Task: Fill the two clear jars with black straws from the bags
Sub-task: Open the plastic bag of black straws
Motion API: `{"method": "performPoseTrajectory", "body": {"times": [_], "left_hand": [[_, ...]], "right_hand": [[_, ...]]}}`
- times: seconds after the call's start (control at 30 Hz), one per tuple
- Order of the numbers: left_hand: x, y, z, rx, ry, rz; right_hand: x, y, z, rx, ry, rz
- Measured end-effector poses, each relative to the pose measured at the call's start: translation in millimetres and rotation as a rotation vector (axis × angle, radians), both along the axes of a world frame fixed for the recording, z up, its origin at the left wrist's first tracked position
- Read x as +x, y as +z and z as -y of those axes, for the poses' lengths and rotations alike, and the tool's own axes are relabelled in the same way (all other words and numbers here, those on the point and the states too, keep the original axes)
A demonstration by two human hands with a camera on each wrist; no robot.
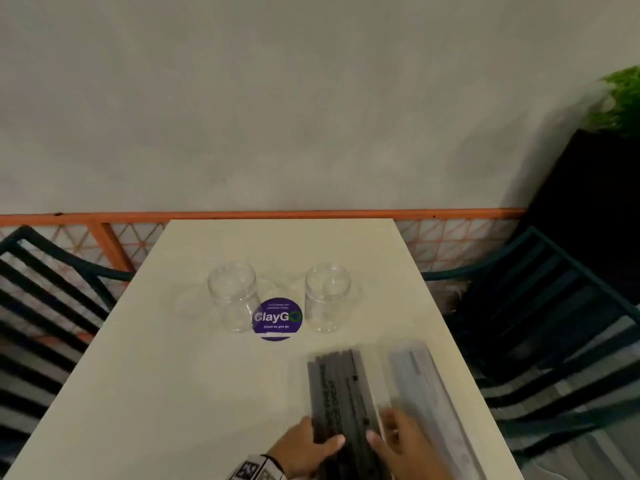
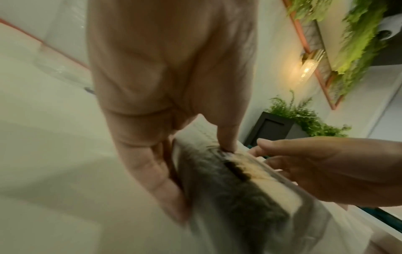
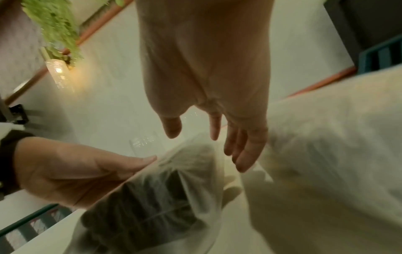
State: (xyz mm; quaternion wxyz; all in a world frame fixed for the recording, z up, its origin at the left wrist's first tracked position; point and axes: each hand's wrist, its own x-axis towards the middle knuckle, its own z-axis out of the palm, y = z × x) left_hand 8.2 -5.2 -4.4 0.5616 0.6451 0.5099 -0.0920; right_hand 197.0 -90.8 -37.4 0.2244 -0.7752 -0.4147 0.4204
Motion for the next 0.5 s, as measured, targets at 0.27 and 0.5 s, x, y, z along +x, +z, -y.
{"method": "performPoseTrajectory", "body": {"times": [0.27, 0.5], "left_hand": [[-23, -20, 18, -0.081, 0.107, 0.15], [-79, 13, 16, 0.23, 0.548, 0.227]], "right_hand": [[-19, 21, -16, -0.135, 0.079, -0.39], [-38, 56, -28, 0.051, 0.546, -0.044]]}}
